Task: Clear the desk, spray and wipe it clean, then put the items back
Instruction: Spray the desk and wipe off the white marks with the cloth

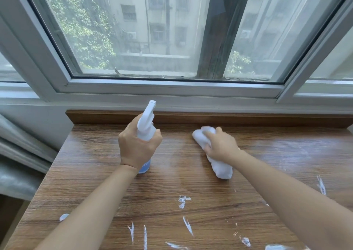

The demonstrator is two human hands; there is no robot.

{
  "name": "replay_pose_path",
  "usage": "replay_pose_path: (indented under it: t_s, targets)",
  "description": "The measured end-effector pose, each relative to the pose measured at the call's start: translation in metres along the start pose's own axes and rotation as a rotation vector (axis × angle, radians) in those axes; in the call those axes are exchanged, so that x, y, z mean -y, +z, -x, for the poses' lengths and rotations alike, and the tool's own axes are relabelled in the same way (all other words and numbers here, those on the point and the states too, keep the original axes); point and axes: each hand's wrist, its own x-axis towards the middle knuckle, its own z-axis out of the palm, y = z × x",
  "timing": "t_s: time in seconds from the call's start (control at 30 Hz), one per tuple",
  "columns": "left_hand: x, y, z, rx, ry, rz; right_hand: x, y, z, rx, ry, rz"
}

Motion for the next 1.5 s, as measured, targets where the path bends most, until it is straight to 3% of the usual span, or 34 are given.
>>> replay_pose_path:
  t_s: [0.07,0.17,0.3,0.37,0.43,0.57,0.7,0.8,0.97,1.03,1.2,1.3,1.4,1.5]
  targets:
    - [0.002,-0.003,0.0,-0.003,-0.012,0.005,0.009,-0.001,-0.018,-0.02,0.142,-0.036]
    - [0.003,-0.007,-0.004,-0.026,-0.068,0.008,0.045,-0.001,-0.013,-0.038,0.134,-0.022]
    - [0.007,-0.01,-0.006,-0.055,-0.119,0.02,0.082,0.01,0.044,0.037,-0.296,-0.035]
    - [0.006,-0.011,-0.006,-0.048,-0.097,0.03,0.075,0.004,0.06,0.096,-0.426,-0.072]
    - [0.007,-0.01,-0.005,-0.039,-0.07,0.038,0.051,-0.002,0.057,0.118,-0.366,-0.056]
    - [0.009,-0.013,-0.004,-0.046,-0.062,0.061,0.0,-0.007,0.019,0.062,0.04,0.005]
    - [0.01,-0.016,-0.003,-0.042,-0.057,0.053,0.028,-0.002,-0.015,-0.018,0.236,-0.026]
    - [0.008,-0.017,-0.003,-0.053,-0.081,0.045,0.078,0.004,-0.01,-0.062,0.099,-0.034]
    - [0.006,-0.016,-0.002,-0.053,-0.095,0.05,0.122,0.015,0.042,0.005,-0.418,-0.052]
    - [0.007,-0.016,-0.001,-0.052,-0.078,0.057,0.102,0.015,0.046,0.018,-0.393,-0.064]
    - [0.01,-0.019,0.003,-0.046,-0.047,0.066,0.025,0.003,0.006,-0.008,0.047,0.02]
    - [0.011,-0.02,0.002,-0.052,-0.041,0.064,0.033,0.001,-0.006,-0.031,0.198,0.006]
    - [0.01,-0.021,0.002,-0.067,-0.046,0.064,0.068,0.003,0.012,-0.026,0.138,-0.026]
    - [0.01,-0.019,0.001,-0.058,-0.041,0.066,0.093,0.005,0.051,0.05,-0.151,-0.052]
